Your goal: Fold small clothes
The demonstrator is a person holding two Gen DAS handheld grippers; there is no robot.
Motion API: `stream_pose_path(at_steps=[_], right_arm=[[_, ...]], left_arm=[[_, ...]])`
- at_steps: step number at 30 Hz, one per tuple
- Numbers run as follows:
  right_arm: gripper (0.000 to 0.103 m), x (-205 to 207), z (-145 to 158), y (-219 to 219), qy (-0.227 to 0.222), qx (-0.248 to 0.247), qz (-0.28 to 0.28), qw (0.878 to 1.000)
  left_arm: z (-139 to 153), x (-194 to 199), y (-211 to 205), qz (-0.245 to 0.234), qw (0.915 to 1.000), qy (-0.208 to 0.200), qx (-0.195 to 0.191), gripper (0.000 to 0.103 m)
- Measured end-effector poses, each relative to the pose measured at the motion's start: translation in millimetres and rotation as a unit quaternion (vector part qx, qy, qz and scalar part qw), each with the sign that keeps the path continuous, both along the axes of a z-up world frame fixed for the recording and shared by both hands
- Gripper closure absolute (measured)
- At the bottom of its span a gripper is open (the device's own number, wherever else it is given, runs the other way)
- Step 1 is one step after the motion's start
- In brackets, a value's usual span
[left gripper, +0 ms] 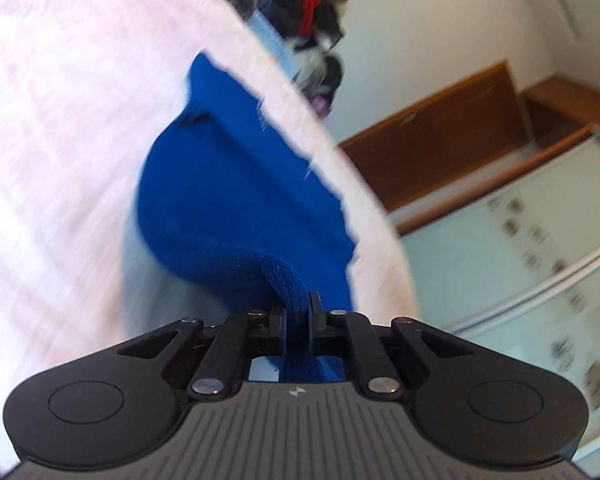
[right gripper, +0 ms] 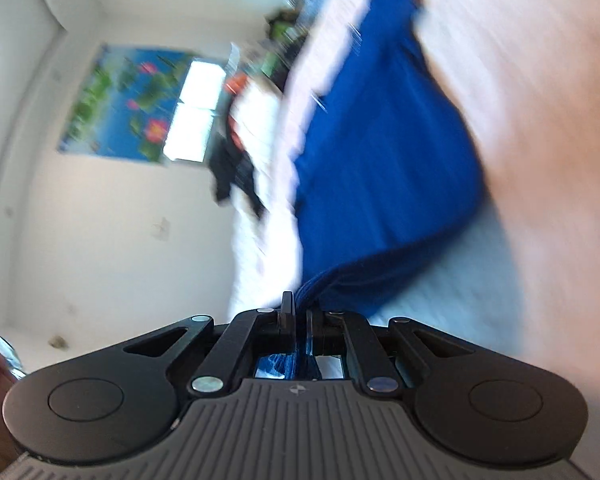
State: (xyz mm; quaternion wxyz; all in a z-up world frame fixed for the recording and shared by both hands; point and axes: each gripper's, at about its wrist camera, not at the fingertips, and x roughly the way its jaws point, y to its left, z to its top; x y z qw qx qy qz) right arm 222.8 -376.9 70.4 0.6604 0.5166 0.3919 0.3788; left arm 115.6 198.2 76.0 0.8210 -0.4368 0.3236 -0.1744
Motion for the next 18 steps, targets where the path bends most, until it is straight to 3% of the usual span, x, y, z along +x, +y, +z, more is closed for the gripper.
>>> stream_pose_path(at_steps=[3,7,12,18], right_arm=[[0.093,51,14,1,-0.036,0.025,-0.038,0.998],[0.093,134,15,10,-0.033,0.04,-0.075,0.996],[0.093,228,0,30,0.0,0.016,-0.109,0.994],[0.093,304,-55,52,0.073,-0.03,-0.132,0.988]], left_arm=[[10,42,6,0.026,0.9981,-0.042,-0.037,0.094],[18,119,8,0.049,0.9951,-0.059,-0.062,0.094],[20,218,0,0.062,0.996,-0.055,-0.033,0.094],[-13,302,-16,0.067,0.9974,-0.009,0.027,0.094]])
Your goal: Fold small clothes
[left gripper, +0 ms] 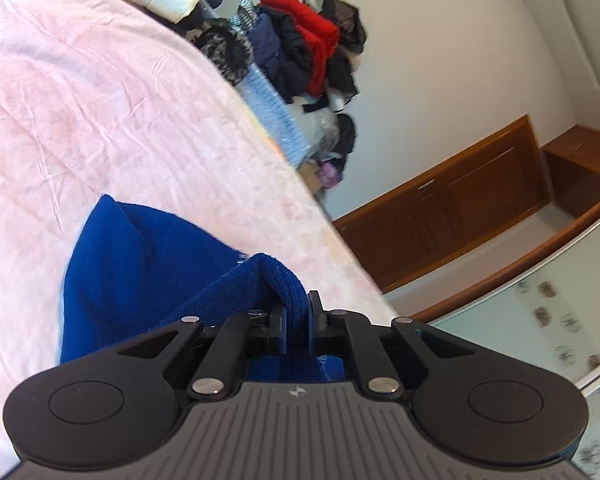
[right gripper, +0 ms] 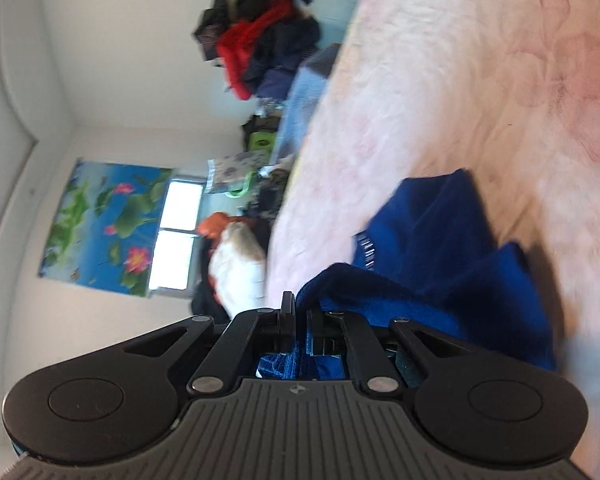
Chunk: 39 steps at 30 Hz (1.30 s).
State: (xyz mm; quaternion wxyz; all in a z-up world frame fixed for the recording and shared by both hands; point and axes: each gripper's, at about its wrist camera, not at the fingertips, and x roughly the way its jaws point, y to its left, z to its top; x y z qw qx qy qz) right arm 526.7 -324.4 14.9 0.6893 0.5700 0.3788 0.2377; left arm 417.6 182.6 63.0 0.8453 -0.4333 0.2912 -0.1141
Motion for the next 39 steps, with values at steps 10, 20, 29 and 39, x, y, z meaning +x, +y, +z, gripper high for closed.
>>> stream_pose_path(at_steps=[10,20,29,39], right_arm=[[0.041,14,-15,-14,0.004,0.014,-0.021,1.0],[0.045,44,26,7,-0.059,-0.243,0.081,0.965],[0.051,58,24,25,-0.065,-0.285,0.149,0.945],[0.064,68,27,28,-0.068,-0.297,0.169,0.937]], left_arm=[[-24,6,42,0.068,0.9974,0.019,-0.013,0.044],[12,16,23,0.003,0.9756,0.01,0.219,0.013],[-16,48,4,-0.069,0.9682,0.055,0.234,0.014],[-21,75,-6,-0.068,0.949,0.114,0.286,0.085]])
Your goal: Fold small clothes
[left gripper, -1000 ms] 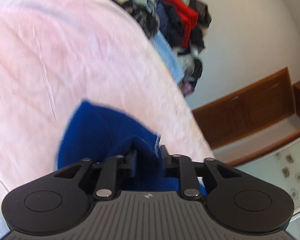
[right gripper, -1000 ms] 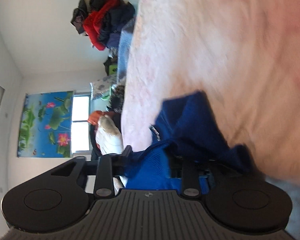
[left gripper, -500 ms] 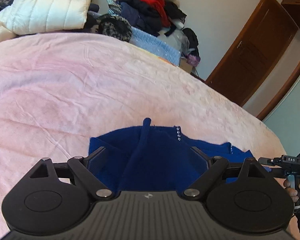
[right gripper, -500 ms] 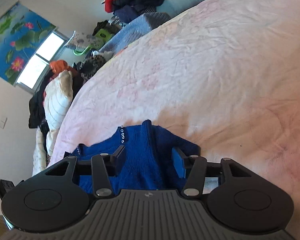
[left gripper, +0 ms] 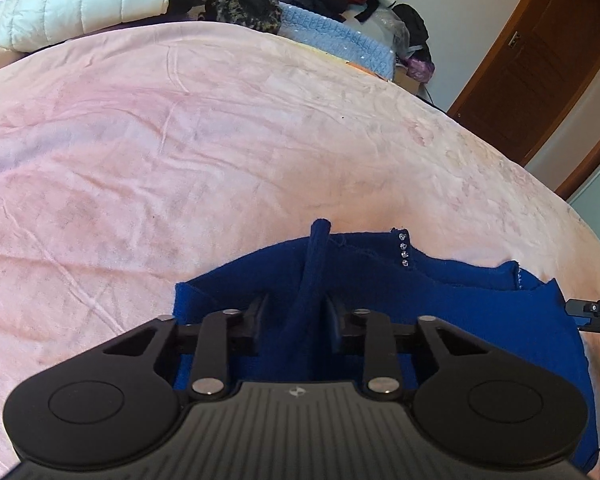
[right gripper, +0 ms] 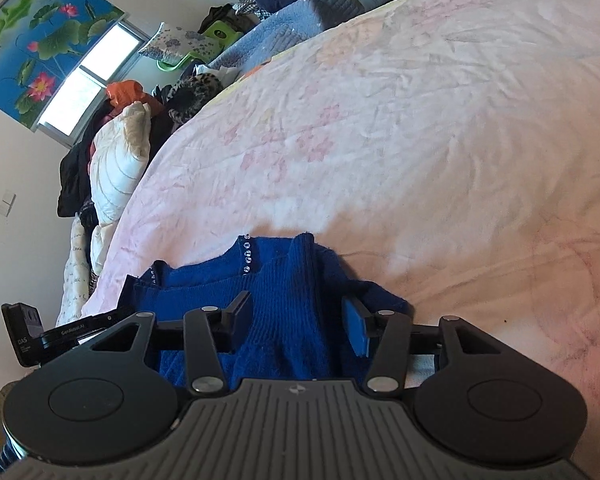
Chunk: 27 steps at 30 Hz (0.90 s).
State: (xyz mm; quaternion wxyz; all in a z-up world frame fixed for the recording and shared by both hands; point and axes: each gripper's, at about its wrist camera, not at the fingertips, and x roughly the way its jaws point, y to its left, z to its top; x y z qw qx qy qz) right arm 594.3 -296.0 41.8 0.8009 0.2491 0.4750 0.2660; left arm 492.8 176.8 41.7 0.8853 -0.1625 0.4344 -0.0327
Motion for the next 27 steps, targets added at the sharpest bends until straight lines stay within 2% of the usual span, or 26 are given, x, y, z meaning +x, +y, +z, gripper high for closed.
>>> stream_pose_path(at_steps=[1,2,6,9,11,12,16,18,20,21,22,25,27], right_arm=[[0.072,0,1,1,-0.006,-0.007,-0.005,1.0],[0.092,0,2,2,-0.013,-0.014,-0.007,1.0],[0.094,-3,5,9,-0.033,-0.034,-0.007,0.999],[0.094,-10,19,4,-0.066,-0.004,-0.017,0.998],[0.094,-8,20,-1,-0.069,0.015,-0.023,0.997],[0.094,-5,18,-2,-0.065,0.008,-0.029,0.997],[0.094,5,-8,-5,-0.028,0.001,-0.053,0.998],[0.094,1,-9,-6,-0.033,0.016,-0.063,0.997],[0.094,-5,0,-8,-0.055,0.036,-0.061,0.996],[0.094,-5,3,-9,-0.061,0.044,-0.062,0.995],[0.094,-1,3,-10,-0.059,0.046,-0.064,0.995],[0.094,12,-13,-10,-0.024,0.023,-0.08,0.996],[0.094,11,-16,-10,-0.027,0.028,-0.081,0.996]], left_arm=[[0,0,0,-0.002,1.0,0.0,-0.003,0.09],[1,0,-1,-0.003,1.0,-0.002,-0.001,0.091],[7,-5,-13,-0.008,0.9992,-0.021,0.035,0.097],[21,-11,-9,0.0,0.9985,-0.051,0.02,0.099],[29,-14,-3,0.003,0.9973,-0.073,0.006,0.099],[29,-14,-1,0.011,0.997,-0.076,0.005,0.099],[5,-5,-2,0.016,0.999,-0.033,0.024,0.1],[3,-9,-1,0.022,0.9987,-0.046,0.01,0.1],[11,-14,3,0.024,0.9971,-0.071,-0.015,0.1],[16,-14,3,0.024,0.9963,-0.082,-0.015,0.1],[17,-12,3,0.022,0.9963,-0.082,-0.013,0.1],[4,-1,2,0.025,0.9988,-0.042,-0.004,0.1],[-1,0,6,0.034,0.9985,-0.041,-0.016,0.1]])
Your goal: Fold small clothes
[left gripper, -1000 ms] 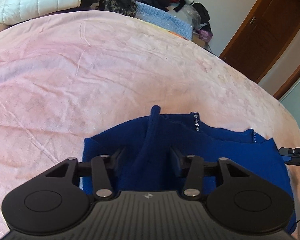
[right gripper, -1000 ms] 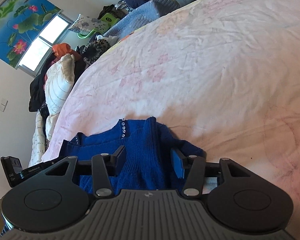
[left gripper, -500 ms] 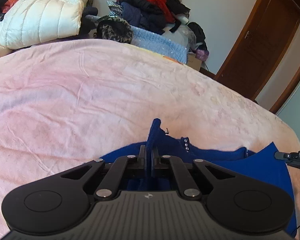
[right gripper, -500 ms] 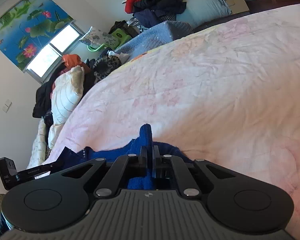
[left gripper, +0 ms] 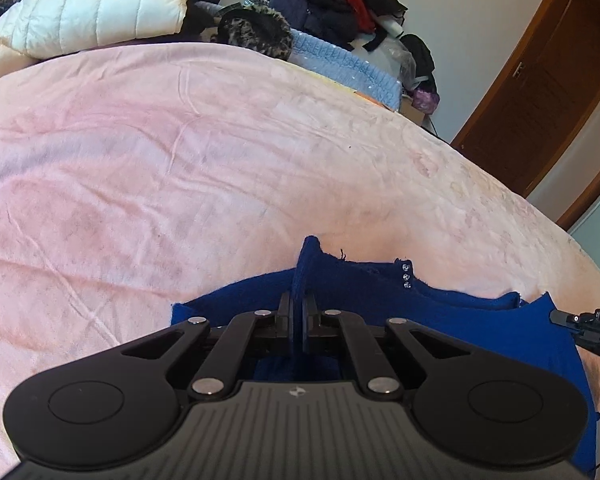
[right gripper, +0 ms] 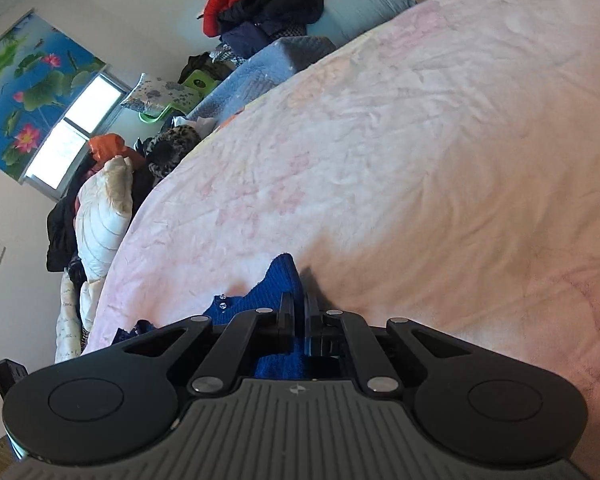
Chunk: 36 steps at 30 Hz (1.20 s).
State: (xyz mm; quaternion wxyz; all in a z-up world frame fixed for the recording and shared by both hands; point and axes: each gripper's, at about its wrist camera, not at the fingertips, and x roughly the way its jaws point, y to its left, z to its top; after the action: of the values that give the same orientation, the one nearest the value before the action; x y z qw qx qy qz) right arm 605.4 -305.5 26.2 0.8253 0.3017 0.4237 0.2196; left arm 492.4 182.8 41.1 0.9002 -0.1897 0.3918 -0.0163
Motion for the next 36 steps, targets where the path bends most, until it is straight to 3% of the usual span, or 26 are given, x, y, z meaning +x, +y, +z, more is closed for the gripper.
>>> stream_pose_path(at_steps=[4,7,9,11,14,17,19,20,22,23,25,28,29,30,31,33,34,35,36], right_arm=[[0.097,-2,-6,2,0.004,-0.009,-0.004,1.0],[0.086,-6,-3,-4,0.021,0.006,-0.02,1.0],[0.071,-18,11,-10,-0.001,0.009,-0.039,0.999],[0.068,-37,30,-11,-0.05,0.002,-0.041,0.998],[0.066,-64,40,4,-0.074,0.024,0.002,0.997],[0.065,-82,32,34,-0.054,0.012,0.054,0.997],[0.064,-92,24,47,-0.057,-0.036,0.065,0.996],[0.065,-94,18,50,-0.057,-0.07,0.061,0.994],[0.083,-99,7,44,-0.074,-0.088,0.052,0.992],[0.099,-98,5,41,-0.073,-0.094,0.047,0.992],[0.102,-97,0,33,-0.062,-0.074,0.037,0.995],[0.102,-99,4,36,-0.06,-0.089,0.034,0.994],[0.099,-103,8,36,-0.053,-0.089,0.025,0.994],[0.083,-110,15,32,-0.048,-0.074,0.017,0.996],[0.075,-119,23,26,-0.052,-0.058,0.012,0.997],[0.04,-144,36,6,-0.071,-0.025,0.008,0.997],[0.036,-160,40,-7,-0.073,-0.008,0.0,0.997],[0.037,-174,41,-18,-0.07,0.006,-0.008,0.998],[0.037,-190,40,-31,-0.057,0.024,-0.018,0.998]], left_arm=[[-7,2,-1,0.0,0.9999,0.006,0.008,0.099],[1,-7,-6,-0.001,0.9996,-0.011,0.026,0.098],[18,-25,-14,0.005,0.9969,-0.047,0.062,0.098],[36,-49,-25,0.002,0.9913,-0.091,0.095,0.098],[46,-79,-53,-0.056,0.9859,-0.129,0.091,0.097],[29,-83,-87,-0.099,0.9854,-0.087,0.108,0.097],[9,-79,-97,-0.093,0.9844,-0.048,0.141,0.097],[-2,-77,-96,-0.082,0.9838,-0.03,0.156,0.097],[-12,-81,-90,-0.084,0.9815,-0.06,0.161,0.097],[-14,-82,-86,-0.085,0.9817,-0.067,0.157,0.097],[-14,-80,-75,-0.063,0.9906,-0.056,0.108,0.097],[-10,-80,-77,-0.059,0.9905,-0.055,0.111,0.096],[-5,-85,-75,-0.046,0.992,-0.052,0.105,0.096],[1,-93,-72,-0.033,0.9939,-0.053,0.091,0.096],[8,-104,-68,-0.026,0.9949,-0.062,0.075,0.096],[21,-139,-57,-0.005,0.9949,-0.091,0.044,0.094],[24,-157,-50,0.009,0.9944,-0.101,0.028,0.089],[25,-180,-44,0.027,0.9934,-0.111,0.005,0.085],[23,-199,-37,0.046,0.9922,-0.115,-0.018,0.07]])
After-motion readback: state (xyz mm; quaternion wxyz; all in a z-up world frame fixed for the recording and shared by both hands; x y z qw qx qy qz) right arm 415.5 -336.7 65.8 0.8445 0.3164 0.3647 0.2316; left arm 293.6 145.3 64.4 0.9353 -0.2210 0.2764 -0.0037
